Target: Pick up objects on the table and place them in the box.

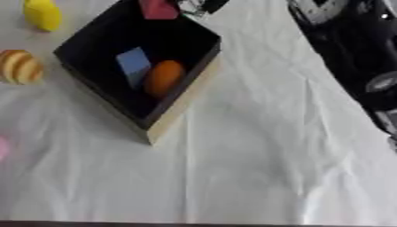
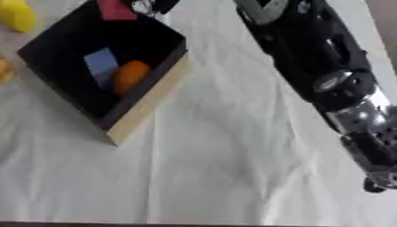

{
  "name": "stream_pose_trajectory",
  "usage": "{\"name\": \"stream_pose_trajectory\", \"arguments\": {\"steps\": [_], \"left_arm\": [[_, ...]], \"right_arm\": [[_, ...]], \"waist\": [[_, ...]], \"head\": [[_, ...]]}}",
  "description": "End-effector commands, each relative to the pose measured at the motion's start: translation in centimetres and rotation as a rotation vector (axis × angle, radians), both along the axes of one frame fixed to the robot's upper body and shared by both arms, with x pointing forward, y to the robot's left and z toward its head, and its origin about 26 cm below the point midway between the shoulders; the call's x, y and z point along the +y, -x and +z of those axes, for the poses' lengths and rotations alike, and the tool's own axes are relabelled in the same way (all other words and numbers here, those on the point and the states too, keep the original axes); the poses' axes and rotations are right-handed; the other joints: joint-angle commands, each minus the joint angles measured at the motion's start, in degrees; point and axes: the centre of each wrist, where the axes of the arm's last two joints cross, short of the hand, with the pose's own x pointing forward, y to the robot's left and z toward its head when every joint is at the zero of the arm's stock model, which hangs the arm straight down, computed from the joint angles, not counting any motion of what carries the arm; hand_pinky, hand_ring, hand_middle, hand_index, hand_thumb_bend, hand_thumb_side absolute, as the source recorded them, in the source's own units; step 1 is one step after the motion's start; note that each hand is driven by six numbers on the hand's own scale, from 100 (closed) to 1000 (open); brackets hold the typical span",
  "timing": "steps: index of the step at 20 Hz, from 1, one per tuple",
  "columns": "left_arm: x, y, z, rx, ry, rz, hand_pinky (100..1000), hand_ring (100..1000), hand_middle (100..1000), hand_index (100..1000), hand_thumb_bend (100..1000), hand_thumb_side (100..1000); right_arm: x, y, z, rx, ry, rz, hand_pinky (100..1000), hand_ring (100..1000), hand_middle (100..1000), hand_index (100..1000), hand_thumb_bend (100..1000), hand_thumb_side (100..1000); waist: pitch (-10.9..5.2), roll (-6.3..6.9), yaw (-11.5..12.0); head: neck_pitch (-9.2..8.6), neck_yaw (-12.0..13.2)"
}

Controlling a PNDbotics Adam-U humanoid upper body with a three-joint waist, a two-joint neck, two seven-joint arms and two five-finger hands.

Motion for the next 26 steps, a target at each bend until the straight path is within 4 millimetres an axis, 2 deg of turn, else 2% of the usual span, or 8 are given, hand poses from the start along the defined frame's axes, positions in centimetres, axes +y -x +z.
{"name": "stream_pose_trajectory", "arguments": {"steps": [1,10,12,13,15,17,21,26], "left_arm": [[-0.1,0.2,0.8,-0.037,-0.009,-0.007,711,775,648,809,100,634],[-0.3,0.2,0.8,-0.036,-0.003,-0.019,709,776,647,808,100,635],[-0.4,0.2,0.7,-0.032,-0.002,-0.021,709,776,647,808,100,636],[-0.4,0.2,0.7,-0.031,-0.001,-0.022,708,776,647,809,100,636],[-0.4,0.2,0.6,-0.028,0.000,-0.022,708,776,647,809,100,637],[-0.3,0.2,0.6,-0.023,0.000,-0.022,708,777,648,809,100,638],[-0.3,0.2,0.6,-0.020,0.002,-0.023,708,777,648,810,100,639],[-0.3,0.2,0.5,-0.017,0.004,-0.023,707,778,648,809,100,639]], "right_arm": [[0.9,-0.6,-0.2,-0.024,0.038,0.000,860,810,480,708,100,207],[2.4,-2.2,-3.4,-0.026,0.108,0.008,863,840,530,747,100,200],[2.7,-2.3,-3.7,-0.037,0.117,0.029,874,873,595,793,100,198],[2.8,-2.3,-3.8,-0.044,0.124,0.043,919,982,806,956,100,199],[2.9,-2.2,-3.8,-0.072,0.151,0.076,970,1000,934,1000,100,198],[2.7,-2.1,-3.8,-0.098,0.186,0.102,1000,1000,1000,1000,100,199],[2.5,-2.2,-3.7,-0.110,0.207,0.132,1000,1000,1000,1000,100,345],[2.3,-1.6,-2.6,-0.115,0.186,0.154,1000,1000,1000,1000,100,339]], "waist": [[-10.27,-0.12,0.33],[-10.10,0.08,0.95],[-10.02,0.07,1.02],[-9.98,0.04,1.04],[-9.94,-0.01,1.04],[-9.95,-0.07,0.99],[-10.06,-0.08,0.91],[-10.21,-0.03,0.74]], "head": [[-0.48,-0.59],[-0.55,-1.00],[-0.46,-1.01],[-0.42,-0.96],[-0.35,-0.70],[-0.22,-0.48],[-0.10,-0.29],[-0.05,-0.11]]}}
